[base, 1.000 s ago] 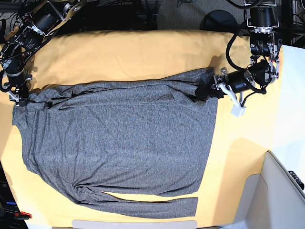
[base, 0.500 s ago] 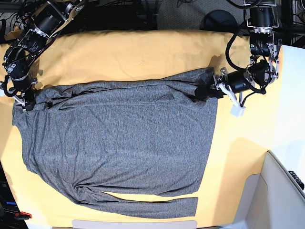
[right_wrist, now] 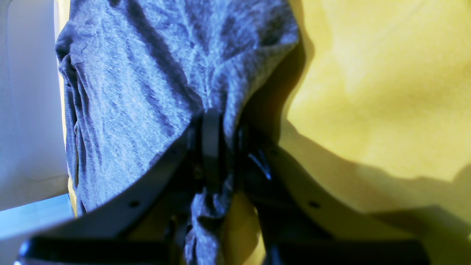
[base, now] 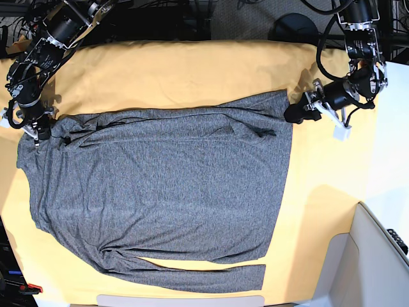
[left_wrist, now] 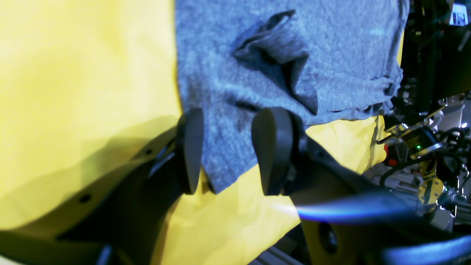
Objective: Fold the T-shirt properly
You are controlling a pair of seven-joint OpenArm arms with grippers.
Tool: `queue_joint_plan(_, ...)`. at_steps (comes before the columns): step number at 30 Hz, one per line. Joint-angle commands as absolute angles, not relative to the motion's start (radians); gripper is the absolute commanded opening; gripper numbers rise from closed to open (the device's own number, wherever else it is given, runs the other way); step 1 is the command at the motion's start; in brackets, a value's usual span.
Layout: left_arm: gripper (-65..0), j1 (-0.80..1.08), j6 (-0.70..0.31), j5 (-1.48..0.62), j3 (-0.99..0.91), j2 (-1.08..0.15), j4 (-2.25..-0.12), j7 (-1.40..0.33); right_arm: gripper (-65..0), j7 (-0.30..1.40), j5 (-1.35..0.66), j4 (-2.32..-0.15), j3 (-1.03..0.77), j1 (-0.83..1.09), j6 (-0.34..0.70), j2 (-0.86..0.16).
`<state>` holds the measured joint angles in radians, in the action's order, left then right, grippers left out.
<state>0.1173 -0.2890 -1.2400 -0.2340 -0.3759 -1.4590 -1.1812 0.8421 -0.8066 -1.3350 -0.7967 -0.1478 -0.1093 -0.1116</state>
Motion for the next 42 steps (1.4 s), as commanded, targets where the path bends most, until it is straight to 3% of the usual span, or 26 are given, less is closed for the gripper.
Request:
queue_joint_plan(1, -39.7, 0.12, -0.295, -1.26, -0.251, -0.389, -1.471, -1.179, -60.7, 0.878, -0.799, -1.34, -0.791, -0.157, -0.116, -0.113)
queue_joint_plan(18, -40.0, 0.243, -0.295, -1.259, -0.251, -0.355, -1.471, -1.168, -60.9, 0.878, -0.799, -1.345, -0.791, -0.142, -0.116, -0.11)
queue_joint_plan(32, -40.5, 0.197, -0.294, -1.257, -0.183, -0.32, -1.471, -1.168, -61.0, 0.878, -0.799, -1.342, -0.776, -0.136, -0.113, -0.11)
queue_joint_plan(35, -46.9, 0.182, -0.294, -1.257, -0.18, -0.326, -1.471, -1.168, -61.1, 0.878, -0.799, -1.34, -0.763, -0.136, -0.111, -0.11)
queue_joint_plan(39, -63.9, 0.153, -0.294, -1.213, -0.183, -0.326, -1.471, -1.168, -61.2, 0.878, -0.799, -1.345, -0.74, -0.119, -0.111, -0.11)
queue_joint_plan(42, -64.3, 0.145, -0.297, -1.176, -0.186, -0.329, -1.477, -1.168, -61.2, 0.88, -0.799, -1.345, -0.719, -0.11, -0.111, -0.116)
